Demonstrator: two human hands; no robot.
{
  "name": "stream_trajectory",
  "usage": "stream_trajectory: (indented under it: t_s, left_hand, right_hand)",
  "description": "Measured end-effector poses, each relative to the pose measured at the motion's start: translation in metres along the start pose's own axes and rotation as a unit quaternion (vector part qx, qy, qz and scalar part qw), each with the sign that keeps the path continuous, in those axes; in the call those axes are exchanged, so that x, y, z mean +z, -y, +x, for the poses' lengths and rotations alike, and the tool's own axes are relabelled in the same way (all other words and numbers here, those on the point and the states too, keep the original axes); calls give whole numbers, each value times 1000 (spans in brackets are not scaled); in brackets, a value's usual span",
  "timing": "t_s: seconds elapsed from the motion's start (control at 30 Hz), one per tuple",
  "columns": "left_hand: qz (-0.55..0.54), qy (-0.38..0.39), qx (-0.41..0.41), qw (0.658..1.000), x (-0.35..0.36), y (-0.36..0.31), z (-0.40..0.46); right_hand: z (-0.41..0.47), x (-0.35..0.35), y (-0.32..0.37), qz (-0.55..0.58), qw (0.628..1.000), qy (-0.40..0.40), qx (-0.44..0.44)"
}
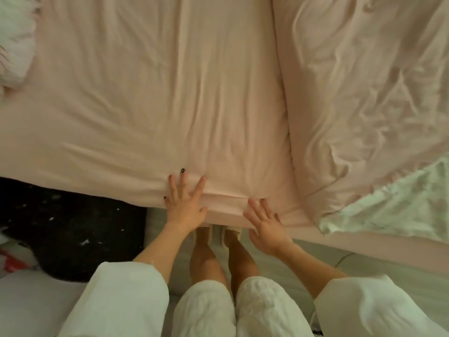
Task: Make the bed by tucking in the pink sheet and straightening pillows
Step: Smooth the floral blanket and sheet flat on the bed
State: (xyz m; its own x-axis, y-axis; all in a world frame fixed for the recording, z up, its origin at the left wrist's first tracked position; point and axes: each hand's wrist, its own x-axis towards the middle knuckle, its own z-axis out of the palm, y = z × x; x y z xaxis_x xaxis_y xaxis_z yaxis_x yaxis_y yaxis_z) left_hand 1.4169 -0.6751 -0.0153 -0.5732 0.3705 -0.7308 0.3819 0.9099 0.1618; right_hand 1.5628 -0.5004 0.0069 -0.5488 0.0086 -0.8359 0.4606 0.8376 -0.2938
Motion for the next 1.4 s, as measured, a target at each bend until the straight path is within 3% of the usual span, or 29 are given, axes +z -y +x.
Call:
stream_trajectory:
  t_s: [0.17,0.37,0.47,0.7,0.87,1.13,1.2,1.3,1.4]
  left_hand:
    - [-21,19,-11,1000,-32,-8,-4]
    - [-15,9,45,999,-78,-59,-6]
    - [-15,-5,78,997,-108,-92,-3]
    - [-17,-58,175,983,-155,-196,8]
    - [11,-75,244,967,-153,-294,40]
    - [111,-34,188,975,-123,-393,94]
    - [124,-12,167,978,-117,-397,104]
    - [146,-7,165,975,-116,-393,107]
    - [141,14,164,976,-126,-392,109]
  right_hand:
    - [-19,-6,-10,146,984,-80,67]
    - [-46,-51,-21,279,926,-202,154]
    - [-63,-82,-29,338,890,-262,157]
    - [-95,-128,-95,454,794,-337,224]
    - [-99,-151,-179,569,683,-376,262]
    - [-53,-196,-305,683,518,-414,306]
    - [-46,-210,-320,675,514,-419,323]
    - [-34,-236,-322,696,524,-429,240]
    - [-26,-264,-319,767,460,-401,198]
